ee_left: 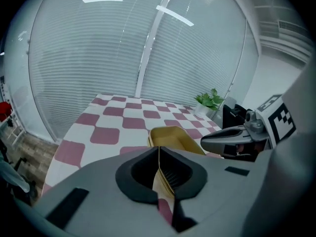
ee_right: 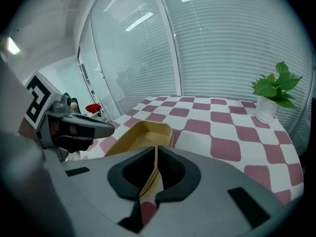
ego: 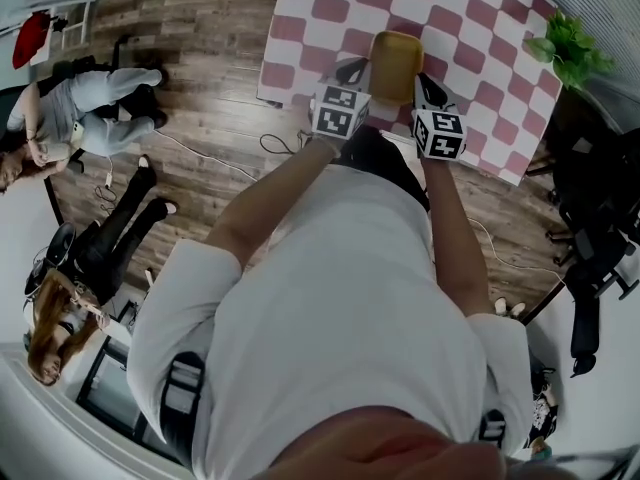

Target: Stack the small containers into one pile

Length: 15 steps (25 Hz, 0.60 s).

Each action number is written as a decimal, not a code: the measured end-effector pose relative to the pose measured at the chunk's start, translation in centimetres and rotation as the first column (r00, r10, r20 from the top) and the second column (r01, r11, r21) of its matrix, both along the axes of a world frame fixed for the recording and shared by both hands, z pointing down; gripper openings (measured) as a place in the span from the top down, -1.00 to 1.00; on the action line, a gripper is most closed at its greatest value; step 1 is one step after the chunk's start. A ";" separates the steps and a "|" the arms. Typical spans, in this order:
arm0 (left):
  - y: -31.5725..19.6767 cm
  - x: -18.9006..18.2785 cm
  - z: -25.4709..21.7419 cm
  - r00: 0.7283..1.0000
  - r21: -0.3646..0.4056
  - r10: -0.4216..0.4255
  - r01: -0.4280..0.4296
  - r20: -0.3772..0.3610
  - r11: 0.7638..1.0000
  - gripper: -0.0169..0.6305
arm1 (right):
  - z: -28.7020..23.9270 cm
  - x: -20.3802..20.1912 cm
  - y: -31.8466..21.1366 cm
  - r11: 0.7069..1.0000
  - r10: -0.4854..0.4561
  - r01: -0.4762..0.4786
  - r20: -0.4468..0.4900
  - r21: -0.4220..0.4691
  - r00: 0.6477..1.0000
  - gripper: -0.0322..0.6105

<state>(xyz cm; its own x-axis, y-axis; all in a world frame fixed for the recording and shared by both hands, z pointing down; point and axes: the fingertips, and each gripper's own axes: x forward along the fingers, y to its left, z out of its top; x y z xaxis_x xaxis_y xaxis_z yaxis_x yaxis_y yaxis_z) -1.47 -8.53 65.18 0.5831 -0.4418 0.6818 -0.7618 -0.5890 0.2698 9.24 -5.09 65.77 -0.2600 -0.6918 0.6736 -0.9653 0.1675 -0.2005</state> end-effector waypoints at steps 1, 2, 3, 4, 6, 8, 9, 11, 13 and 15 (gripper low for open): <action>0.0 0.1 0.3 1.000 0.000 0.011 -0.011 0.006 1.000 0.83 | 0.3 -0.1 0.0 1.000 0.000 0.000 0.000 -0.003 1.000 0.77; 0.1 0.3 0.6 1.000 -0.003 0.021 -0.021 0.010 1.000 0.83 | 0.6 -0.2 0.0 1.000 0.000 0.000 0.000 -0.007 1.000 0.77; 0.3 0.5 0.9 0.999 -0.009 0.032 -0.031 0.014 0.999 0.83 | 0.9 -0.2 0.0 1.000 0.001 -0.001 -0.001 -0.011 1.000 0.77; 0.4 0.6 1.3 0.999 -0.016 0.040 -0.040 0.019 0.999 0.83 | 1.2 -0.2 0.1 1.000 0.003 -0.003 -0.003 -0.013 1.000 0.77; 0.6 0.7 2.1 0.998 -0.023 0.050 -0.050 0.029 0.998 0.84 | 1.5 -0.1 0.0 1.000 0.002 -0.002 -0.010 -0.011 1.000 0.77; 0.5 0.7 2.6 0.997 -0.019 0.060 -0.060 0.040 0.998 0.83 | 1.7 -0.1 -0.1 1.000 -0.007 0.007 -0.019 -0.003 1.000 0.78; 0.5 0.7 2.7 0.997 -0.015 0.069 -0.068 0.045 0.998 0.83 | 1.8 -0.1 -0.1 1.000 -0.011 0.011 -0.023 0.001 1.000 0.78; 0.5 0.8 2.7 0.994 -0.008 0.089 -0.089 0.056 0.996 0.83 | 1.8 -0.1 -0.1 1.000 -0.018 0.018 -0.025 0.001 1.000 0.79; 0.6 0.6 2.4 0.994 -0.010 0.094 -0.093 0.059 0.996 0.83 | 1.4 -0.1 0.0 1.000 -0.016 0.016 -0.020 0.000 1.000 0.78; 0.5 0.4 1.4 0.995 0.000 0.085 -0.085 0.049 0.996 0.83 | 0.1 0.0 0.0 1.000 -0.006 0.006 -0.017 0.018 1.000 0.78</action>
